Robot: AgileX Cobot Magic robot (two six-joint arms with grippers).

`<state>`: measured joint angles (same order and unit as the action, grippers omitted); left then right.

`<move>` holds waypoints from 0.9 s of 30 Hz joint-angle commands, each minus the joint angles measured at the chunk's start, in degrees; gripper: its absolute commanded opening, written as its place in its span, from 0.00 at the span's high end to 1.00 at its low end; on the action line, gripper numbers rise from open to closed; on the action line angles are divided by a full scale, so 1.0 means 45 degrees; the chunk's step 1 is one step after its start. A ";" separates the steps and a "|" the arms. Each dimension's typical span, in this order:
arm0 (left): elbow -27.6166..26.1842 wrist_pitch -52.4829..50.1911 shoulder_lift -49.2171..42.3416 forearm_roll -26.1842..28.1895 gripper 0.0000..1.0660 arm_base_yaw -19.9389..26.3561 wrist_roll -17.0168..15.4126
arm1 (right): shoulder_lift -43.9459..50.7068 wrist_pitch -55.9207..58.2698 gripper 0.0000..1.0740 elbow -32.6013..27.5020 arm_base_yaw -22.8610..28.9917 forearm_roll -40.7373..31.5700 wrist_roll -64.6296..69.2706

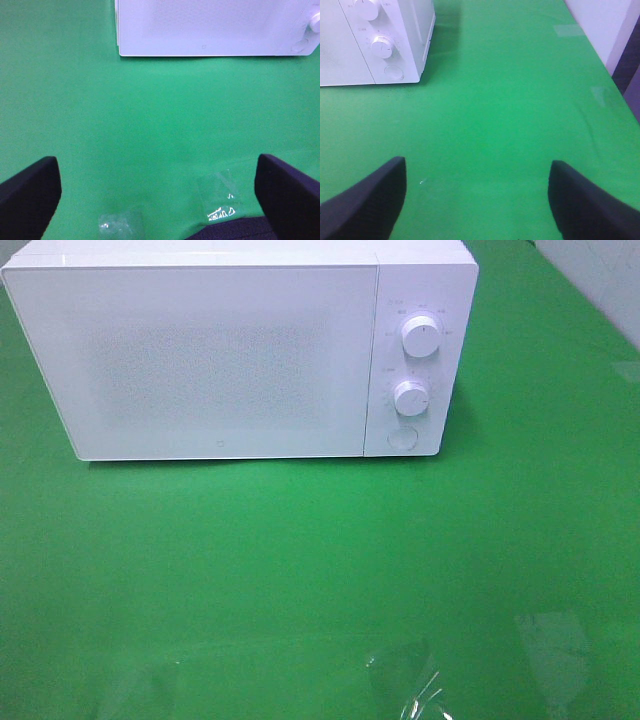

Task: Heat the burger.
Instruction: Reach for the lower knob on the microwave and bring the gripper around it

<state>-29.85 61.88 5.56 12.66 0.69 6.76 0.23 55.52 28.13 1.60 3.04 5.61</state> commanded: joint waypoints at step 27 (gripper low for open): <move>0.0064 -0.0178 -0.1579 0.0191 0.09 0.0637 -0.0013 | 0.0318 -0.0127 0.29 -0.0025 -0.0025 -0.0089 -0.0153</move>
<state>-29.79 61.48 -0.23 12.83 3.44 6.76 0.23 55.52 28.13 1.60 3.04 5.56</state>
